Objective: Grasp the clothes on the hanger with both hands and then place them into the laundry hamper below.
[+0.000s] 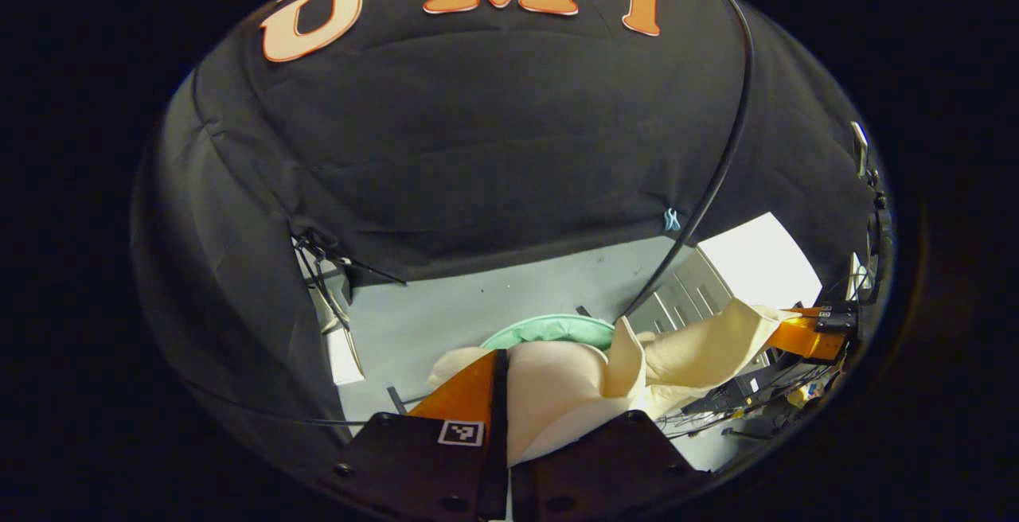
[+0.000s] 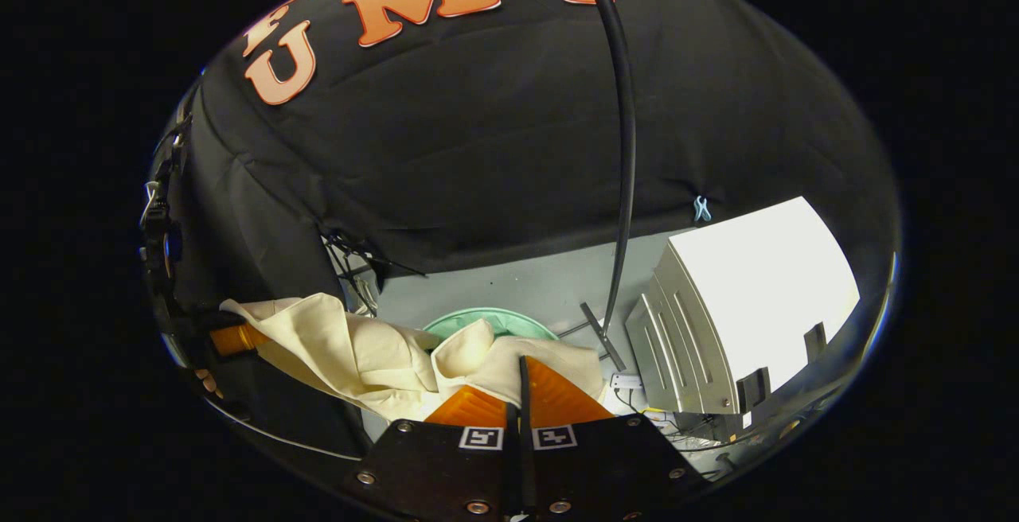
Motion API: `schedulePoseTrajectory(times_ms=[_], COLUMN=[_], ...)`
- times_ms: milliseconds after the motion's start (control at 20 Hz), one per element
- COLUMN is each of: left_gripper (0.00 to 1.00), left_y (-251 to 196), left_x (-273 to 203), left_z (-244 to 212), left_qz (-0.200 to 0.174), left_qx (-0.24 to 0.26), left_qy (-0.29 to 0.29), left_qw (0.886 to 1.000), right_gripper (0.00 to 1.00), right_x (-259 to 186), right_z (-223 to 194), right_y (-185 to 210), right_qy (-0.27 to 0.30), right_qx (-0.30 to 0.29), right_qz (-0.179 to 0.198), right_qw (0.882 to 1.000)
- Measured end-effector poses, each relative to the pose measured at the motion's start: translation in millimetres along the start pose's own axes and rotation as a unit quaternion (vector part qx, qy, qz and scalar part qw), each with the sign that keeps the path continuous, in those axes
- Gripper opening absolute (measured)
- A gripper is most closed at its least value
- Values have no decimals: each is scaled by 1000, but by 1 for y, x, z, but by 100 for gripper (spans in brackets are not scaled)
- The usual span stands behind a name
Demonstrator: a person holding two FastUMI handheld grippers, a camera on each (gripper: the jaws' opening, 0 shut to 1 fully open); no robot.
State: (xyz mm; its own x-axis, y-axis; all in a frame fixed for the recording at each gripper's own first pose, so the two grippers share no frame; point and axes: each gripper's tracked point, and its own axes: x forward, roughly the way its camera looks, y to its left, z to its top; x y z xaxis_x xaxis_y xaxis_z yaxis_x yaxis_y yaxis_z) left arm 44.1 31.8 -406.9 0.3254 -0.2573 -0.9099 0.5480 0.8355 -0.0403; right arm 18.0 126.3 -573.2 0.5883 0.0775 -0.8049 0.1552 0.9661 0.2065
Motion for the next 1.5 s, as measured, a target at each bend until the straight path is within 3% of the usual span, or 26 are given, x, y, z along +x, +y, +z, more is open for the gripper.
schedulePoseTrajectory(times_ms=[300,700,750,800,850,900,950,1000,1050,1100,1150,1200,1250,1300,1350,1400,1450,1500], left_gripper=[10,13,12,12,14,15,16,16,23,25,26,26,45,63,81,82,76,78], left_y=[-14,1,2,2,4,5,8,6,5,6,9,14,13,8,7,7,10,11], left_x=[28,26,24,23,21,19,16,14,11,8,5,2,-4,-8,-14,-18,-23,-28], left_z=[-36,-44,-44,-46,-46,-47,-46,-47,-46,-45,-45,-44,-43,-43,-41,-39,-36,-37], left_qz=[2,20,20,19,18,19,22,20,16,15,19,26,26,20,16,15,18,17], left_qx=[-30,-41,-43,-46,-50,-51,-50,-50,-50,-49,-48,-44,-45,-48,-55,-60,-64,-66], left_qy=[57,64,67,68,67,65,63,61,59,57,54,50,48,46,42,37,32,28], left_qw=[998,997,997,996,996,996,996,997,997,997,997,997,997,998,997,997,997,997], right_gripper=[0,11,0,0,13,18,9,25,28,43,39,47,41,46,59,58,70,78], right_x=[19,26,26,24,23,23,20,17,15,13,11,7,3,-1,-4,-9,-13,-18], right_z=[-29,-47,-49,-51,-53,-54,-54,-53,-53,-52,-50,-49,-48,-48,-46,-44,-40,-37], right_y=[-10,-13,-13,-12,-11,-11,-9,-7,-4,-2,-1,1,1,2,4,4,2,2], right_qy=[30,49,51,53,53,54,52,49,48,46,43,39,37,35,32,27,20,13], right_qx=[6,4,5,4,2,-1,-2,-3,-3,-2,-3,-4,-7,-10,-15,-18,-18,-14], right_qz=[-24,-47,-49,-50,-52,-53,-53,-53,-49,-47,-47,-47,-48,-49,-48,-51,-58,-62], right_qw=[999,998,997,997,997,997,997,997,998,998,998,998,998,998,998,998,998,998])
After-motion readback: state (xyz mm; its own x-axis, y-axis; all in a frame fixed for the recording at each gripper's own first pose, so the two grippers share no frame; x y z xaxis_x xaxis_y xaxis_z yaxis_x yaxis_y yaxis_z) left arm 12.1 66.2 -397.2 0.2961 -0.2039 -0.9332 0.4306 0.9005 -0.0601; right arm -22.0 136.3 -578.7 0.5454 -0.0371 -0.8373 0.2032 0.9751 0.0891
